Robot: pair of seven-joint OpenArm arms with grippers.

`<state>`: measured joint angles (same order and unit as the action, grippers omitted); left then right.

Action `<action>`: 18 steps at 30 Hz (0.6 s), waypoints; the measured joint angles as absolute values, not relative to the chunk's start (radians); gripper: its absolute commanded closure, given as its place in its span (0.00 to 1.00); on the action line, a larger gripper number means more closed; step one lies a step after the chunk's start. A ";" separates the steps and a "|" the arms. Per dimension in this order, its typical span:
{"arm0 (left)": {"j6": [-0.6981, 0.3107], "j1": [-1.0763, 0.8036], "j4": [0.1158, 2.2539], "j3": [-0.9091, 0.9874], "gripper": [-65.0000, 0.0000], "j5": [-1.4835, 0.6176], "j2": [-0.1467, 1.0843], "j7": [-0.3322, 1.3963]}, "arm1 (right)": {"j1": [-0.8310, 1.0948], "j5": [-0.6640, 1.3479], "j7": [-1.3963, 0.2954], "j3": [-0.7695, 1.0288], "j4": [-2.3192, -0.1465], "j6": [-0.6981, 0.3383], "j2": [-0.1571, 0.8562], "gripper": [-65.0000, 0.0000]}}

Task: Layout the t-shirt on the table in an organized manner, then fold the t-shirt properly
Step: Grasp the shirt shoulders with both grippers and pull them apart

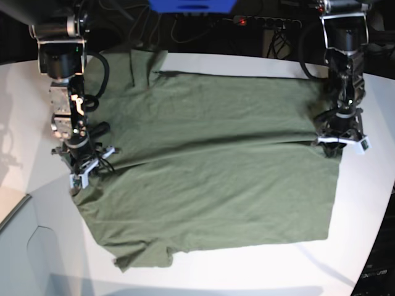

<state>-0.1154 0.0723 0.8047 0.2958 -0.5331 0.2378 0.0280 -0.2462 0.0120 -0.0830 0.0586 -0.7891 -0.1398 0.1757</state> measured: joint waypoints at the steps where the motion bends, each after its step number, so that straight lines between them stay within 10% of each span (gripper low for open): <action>1: -0.116 0.085 0.797 0.290 0.60 -0.532 0.237 0.034 | -0.252 0.012 -0.085 0.059 -0.783 -0.140 0.177 0.96; 18: -0.072 -0.177 1.190 0.368 0.60 -0.537 0.213 0.195 | -0.057 0.001 -0.181 0.057 -1.265 -0.133 0.185 0.95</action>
<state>-0.0723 -0.1772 1.1896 0.3679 -0.5373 0.2127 0.1951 -0.0574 0.0006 -0.1814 0.0574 -1.2652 -0.1333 0.1848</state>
